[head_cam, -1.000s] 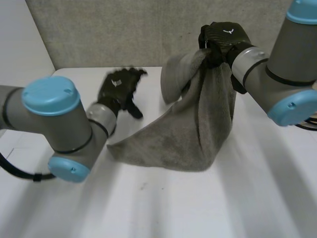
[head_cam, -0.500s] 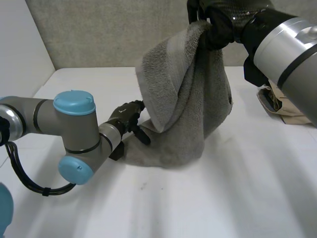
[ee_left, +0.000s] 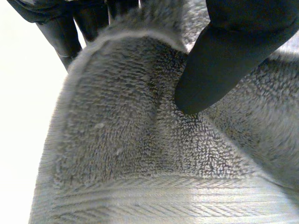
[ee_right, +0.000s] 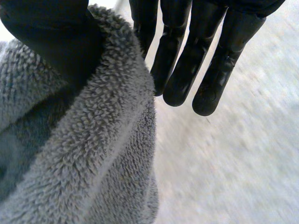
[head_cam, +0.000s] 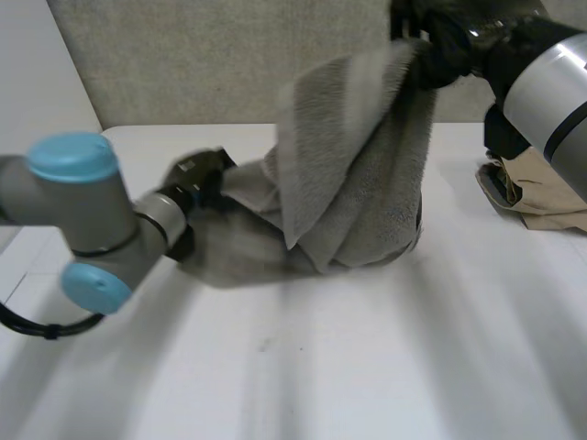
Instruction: Fold the laundry.
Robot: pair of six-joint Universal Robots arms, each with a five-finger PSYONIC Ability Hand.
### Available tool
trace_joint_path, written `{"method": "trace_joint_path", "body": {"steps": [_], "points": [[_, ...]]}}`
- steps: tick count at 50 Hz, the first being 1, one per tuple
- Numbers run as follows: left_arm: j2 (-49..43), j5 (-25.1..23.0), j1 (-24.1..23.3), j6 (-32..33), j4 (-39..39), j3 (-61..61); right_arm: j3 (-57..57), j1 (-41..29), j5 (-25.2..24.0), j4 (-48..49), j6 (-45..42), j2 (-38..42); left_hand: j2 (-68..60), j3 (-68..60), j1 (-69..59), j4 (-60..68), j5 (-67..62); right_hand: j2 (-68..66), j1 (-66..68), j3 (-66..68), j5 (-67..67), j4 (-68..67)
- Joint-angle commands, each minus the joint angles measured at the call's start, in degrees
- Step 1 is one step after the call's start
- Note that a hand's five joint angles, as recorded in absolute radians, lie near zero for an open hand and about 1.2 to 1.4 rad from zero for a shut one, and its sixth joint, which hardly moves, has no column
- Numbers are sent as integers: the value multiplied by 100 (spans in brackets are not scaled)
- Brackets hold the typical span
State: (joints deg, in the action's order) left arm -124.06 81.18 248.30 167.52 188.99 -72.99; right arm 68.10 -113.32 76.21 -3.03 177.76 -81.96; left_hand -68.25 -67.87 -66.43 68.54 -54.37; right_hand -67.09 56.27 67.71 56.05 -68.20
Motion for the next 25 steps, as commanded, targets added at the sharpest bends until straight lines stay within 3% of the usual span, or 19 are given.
{"method": "trace_joint_path", "body": {"steps": [1, 6, 11, 13, 19, 25], "points": [[1295, 3, 61, 422, 7, -611, 352, 661, 192, 338, 769, 795, -1175, -1213, -1357, 1146, -1563, -1291, 2373, 1229, 1395, -1180], [1867, -32, -71, 475, 33, -997, 774, 1004, 157, 285, 1007, 1269, -1175, -1213, -1357, 1146, -1563, -964, 2046, 902, 1067, -853], [1920, -32, -212, 545, 130, -1139, 1056, 1145, -228, -476, 779, 1955, -1175, -1213, -1357, 1146, -1563, 4409, -3327, -4470, -4305, 4519], [1929, -24, -291, 650, 130, -1148, 1038, 1250, -352, -777, 630, 2052, -1175, -1213, -1357, 1146, -1563, 5709, -4627, -5771, -5605, 5820], [1920, -32, -379, 1063, 130, -1148, 854, 1743, -353, -1121, -458, 1860, -1175, -1213, -1357, 1146, -1563, 5709, -4627, -5771, -5605, 5820], [1946, -15, -520, 1433, 86, -1148, 809, 1427, -335, -1323, -1655, 1114, -1175, -1213, -1357, 1146, -1563, 5709, -4627, -5771, -5605, 5820]]}}
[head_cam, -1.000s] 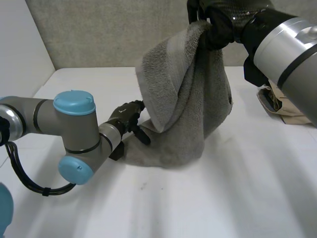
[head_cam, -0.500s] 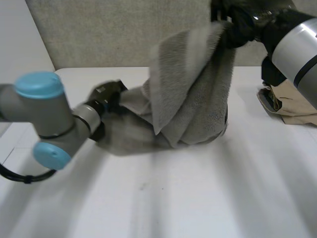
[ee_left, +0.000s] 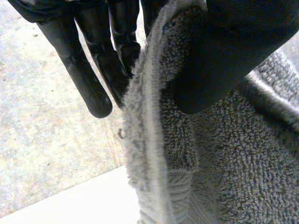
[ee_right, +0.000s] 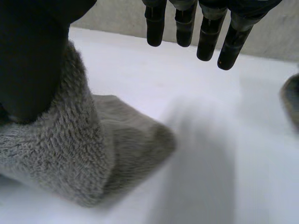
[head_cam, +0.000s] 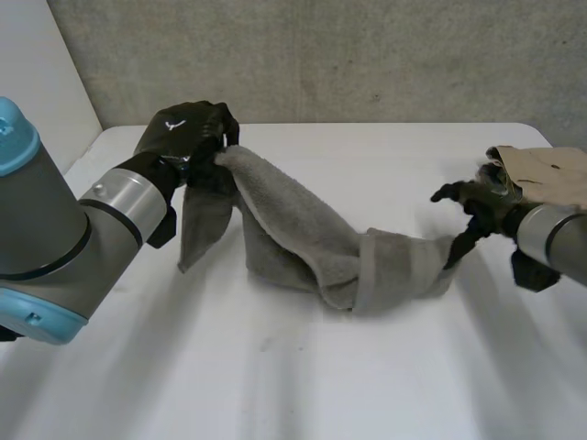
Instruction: Fold the laundry.
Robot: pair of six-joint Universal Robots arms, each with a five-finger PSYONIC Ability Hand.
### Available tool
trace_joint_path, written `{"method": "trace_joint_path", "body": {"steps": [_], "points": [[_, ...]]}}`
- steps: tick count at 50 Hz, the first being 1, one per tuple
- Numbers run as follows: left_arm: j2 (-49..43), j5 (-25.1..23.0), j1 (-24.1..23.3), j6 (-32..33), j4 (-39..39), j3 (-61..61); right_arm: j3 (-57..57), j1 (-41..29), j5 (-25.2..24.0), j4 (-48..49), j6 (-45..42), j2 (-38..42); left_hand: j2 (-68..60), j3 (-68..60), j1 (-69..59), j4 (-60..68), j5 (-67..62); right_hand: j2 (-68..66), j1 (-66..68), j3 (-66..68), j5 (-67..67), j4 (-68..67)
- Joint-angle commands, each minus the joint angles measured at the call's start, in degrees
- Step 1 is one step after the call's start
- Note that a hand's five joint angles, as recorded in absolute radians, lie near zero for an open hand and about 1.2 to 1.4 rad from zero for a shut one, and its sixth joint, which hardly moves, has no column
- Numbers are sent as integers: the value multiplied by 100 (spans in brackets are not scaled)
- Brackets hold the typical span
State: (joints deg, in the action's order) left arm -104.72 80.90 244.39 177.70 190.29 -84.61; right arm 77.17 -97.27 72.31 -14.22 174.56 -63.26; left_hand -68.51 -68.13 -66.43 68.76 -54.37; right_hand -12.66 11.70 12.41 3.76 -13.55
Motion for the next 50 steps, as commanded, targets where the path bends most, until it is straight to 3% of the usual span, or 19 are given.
{"method": "trace_joint_path", "body": {"steps": [1, 5, 8, 12, 15, 19, 24, 28, 32, 38, 47, 50], "points": [[21, 13, -146, 441, -53, 15, -10, -370, 64, -212, -1590, -1089, -1149, -1187, -1357, 1124, -1563, 266, -170, -241, -376, 355], [100, 13, -199, 555, -62, 6, 525, -835, 125, -142, -2082, -1837, -1149, -1187, -1357, 1124, -1563, 266, -170, -241, -376, 355], [171, 22, -216, 582, -62, 6, 746, -1205, 257, -19, -2295, -1962, -1149, -1187, -1357, 1124, -1563, 266, -170, -241, -376, 355], [197, 22, -216, 582, -80, 6, 905, -1812, 826, 78, -2917, -1980, -1149, -1187, -1357, 1124, -1563, 266, -170, -241, -376, 355], [241, 22, -216, 573, -89, -3, 888, -1831, 1092, 8, -3016, -1945, -1149, -1187, -1357, 1124, -1563, 266, -170, -241, -376, 355], [294, 22, -234, 582, -159, -64, 1036, -2050, 1163, -1, -2683, -1927, -1149, -1187, -1357, 1124, -1563, 266, -170, -241, -376, 355], [390, 22, -269, 591, -194, -108, 1501, -2621, 1014, 445, -947, -1892, -1149, -1187, -1357, 1124, -1563, 266, -170, -241, -376, 355], [390, 31, -304, 582, -212, -117, 1888, -2657, 795, 832, 92, -1848, -1149, -1187, -1357, 1124, -1563, 225, -129, -200, -335, 314], [399, 31, -304, 582, -212, -117, 2074, -2683, 636, 1316, 508, -1445, -1149, -1187, -1357, 1124, -1563, -213, 309, 238, 103, -124], [417, 31, -304, 582, -220, -126, 1986, -2727, 749, 1774, 360, -803, -1149, -1187, -1357, 1124, -1563, -835, 931, 860, 725, -746], [513, 39, -243, 582, -229, -161, 1802, -2648, 1742, 2520, -808, -231, -1149, -1187, -1357, 1124, -1563, -2011, 2108, 2036, 1901, -1922], [514, 39, -190, 582, -229, -152, 1837, -2639, 1831, 2670, -1038, -204, -1149, -1187, -1357, 1124, -1563, -2616, 2712, 2641, 2506, -2527]]}}
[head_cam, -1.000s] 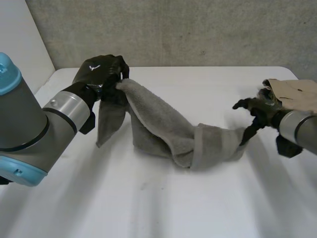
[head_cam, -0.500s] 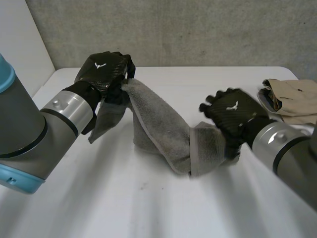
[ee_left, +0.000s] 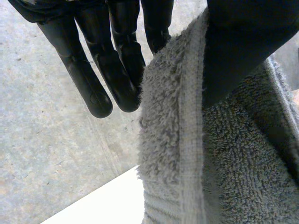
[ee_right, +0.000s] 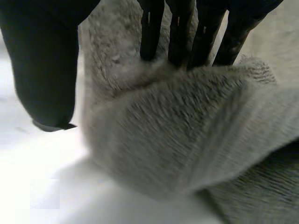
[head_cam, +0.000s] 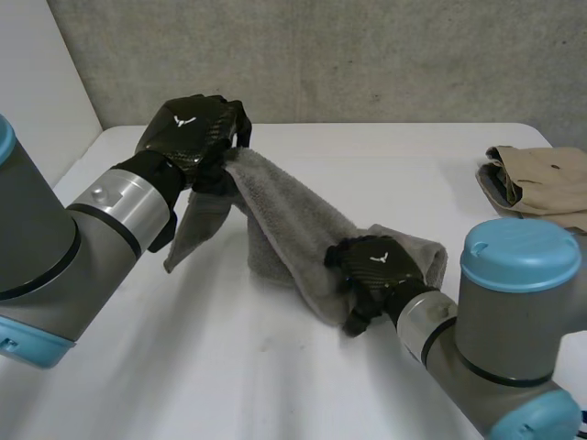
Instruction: Fold the laundry.
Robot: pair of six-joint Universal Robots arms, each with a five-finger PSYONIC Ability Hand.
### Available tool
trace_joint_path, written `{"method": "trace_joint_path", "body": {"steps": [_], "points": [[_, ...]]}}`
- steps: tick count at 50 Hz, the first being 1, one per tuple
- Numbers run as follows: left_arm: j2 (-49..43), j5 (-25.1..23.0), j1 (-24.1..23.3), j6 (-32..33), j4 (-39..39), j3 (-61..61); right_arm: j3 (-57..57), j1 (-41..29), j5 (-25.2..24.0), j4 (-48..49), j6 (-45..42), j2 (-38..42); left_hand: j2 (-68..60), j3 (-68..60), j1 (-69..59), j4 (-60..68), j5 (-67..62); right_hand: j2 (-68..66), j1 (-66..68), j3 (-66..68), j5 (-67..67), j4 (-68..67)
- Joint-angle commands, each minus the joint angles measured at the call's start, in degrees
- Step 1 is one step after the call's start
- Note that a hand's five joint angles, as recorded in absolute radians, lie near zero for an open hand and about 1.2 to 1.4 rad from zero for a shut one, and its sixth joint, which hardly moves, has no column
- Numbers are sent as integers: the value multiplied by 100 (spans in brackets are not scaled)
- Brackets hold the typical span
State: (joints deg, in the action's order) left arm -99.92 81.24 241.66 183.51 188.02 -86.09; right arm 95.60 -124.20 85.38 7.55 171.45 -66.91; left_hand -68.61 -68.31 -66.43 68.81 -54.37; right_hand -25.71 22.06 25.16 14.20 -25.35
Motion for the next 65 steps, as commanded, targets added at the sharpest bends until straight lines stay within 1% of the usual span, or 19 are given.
{"method": "trace_joint_path", "body": {"steps": [1, 4, 6, 7, 12, 15, 16, 18, 25, 29, 34, 38, 44, 48, 53, 54, 57, 61, 65], "points": [[43, 6, 83, 0, -2, -4, 20, 62, 524, 572, -875, 178, -1139, -1169, -1357, 1119, -1563, -2013, 2379, 2068, 2164, -2049], [60, 6, 92, 0, -2, 22, 2, 71, 532, 634, -1113, 239, -1139, -1169, -1357, 1119, -1563, -2774, 3140, 2829, 2925, -2811], [104, 14, 92, 0, -2, 31, -15, 176, 524, 643, -1350, 257, -1139, -1169, -1357, 1119, -1563, -5190, 5555, 5245, 5341, -5226], [148, 15, 118, 0, -11, 22, -7, 255, 524, 634, -1420, 240, -1139, -1169, -1357, 1119, -1563, -5427, 5792, 5482, 5578, -5463], [262, 23, 153, 18, -221, 22, -94, 633, 462, 511, -1886, -50, -1139, -1169, -1357, 1119, -1563, -5429, 5794, 5484, 5580, -5465], [367, 32, 171, 96, -476, 22, -322, 765, 313, 222, -2176, -936, -1139, -1169, -1357, 1119, -1563, -5429, 5794, 5484, 5580, -5465], [394, 32, 180, 140, -538, 13, -567, 887, 130, -232, -2264, -1373, -1139, -1169, -1357, 1119, -1563, -5429, 5794, 5484, 5580, -5465], [499, 41, 241, 315, -678, 5, -849, 1063, -82, -691, -2282, -1544, -1139, -1169, -1357, 1119, -1563, -5429, 5794, 5484, 5580, -5465], [746, 15, 531, 808, -811, -118, -2299, 2390, -1180, -2730, -2203, -1536, -1139, -1169, -1357, 1119, -1563, -5429, 5794, 5484, 5580, -5465], [737, -12, 523, 932, -960, -259, -2678, 2585, -1664, -3768, -2282, -861, -1139, -1169, -1357, 1119, -1563, -5429, 5794, 5484, 5580, -5465], [335, -29, 470, 949, -1022, -330, -2907, 2567, -1832, -4499, -2449, -130, -1139, -1169, -1357, 1119, -1563, -5429, 5794, 5484, 5580, -5465], [-499, -21, 443, 1037, -934, 46, -3100, 2514, -1744, -4052, -2423, 195, -1139, -1169, -1357, 1119, -1563, -5429, 5794, 5484, 5580, -5465], [-1591, 41, 426, 1213, -399, 1321, -3846, 2164, -902, -2681, -2125, 801, -1139, -1169, -1357, 1119, -1563, -5429, 5794, 5484, 5580, -5465], [-1952, 58, 443, 1318, 558, 2227, -4532, 1759, -435, -1706, -2001, 1048, -1139, -1169, -1357, 1119, -1563, -5429, 5794, 5484, 5580, -5465], [-1813, 330, 444, 1275, 2769, 2554, -4832, 1539, -382, 68, -1922, 952, -1139, -1169, -1357, 1119, -1563, -5429, 5794, 5484, 5580, -5465], [-1733, 374, 443, 1275, 3010, 2553, -4823, 1530, -356, 680, -1887, 838, -1139, -1169, -1357, 1119, -1563, -5429, 5794, 5484, 5580, -5465], [-1400, 454, 417, 1266, 3591, 2449, -4806, 1521, -320, 1318, -1782, 636, -1139, -1169, -1357, 1119, -1563, -5429, 5794, 5484, 5580, -5465], [-1206, 454, 435, 1266, 3435, 2010, -4797, 1530, -364, 1206, -1650, 521, -1139, -1169, -1357, 1119, -1563, -5429, 5794, 5484, 5580, -5465], [-1074, 454, 426, 1266, 3119, 1298, -4788, 1539, -478, 284, -1658, 547, -1139, -1169, -1357, 1119, -1563, -5429, 5794, 5484, 5580, -5465]]}}
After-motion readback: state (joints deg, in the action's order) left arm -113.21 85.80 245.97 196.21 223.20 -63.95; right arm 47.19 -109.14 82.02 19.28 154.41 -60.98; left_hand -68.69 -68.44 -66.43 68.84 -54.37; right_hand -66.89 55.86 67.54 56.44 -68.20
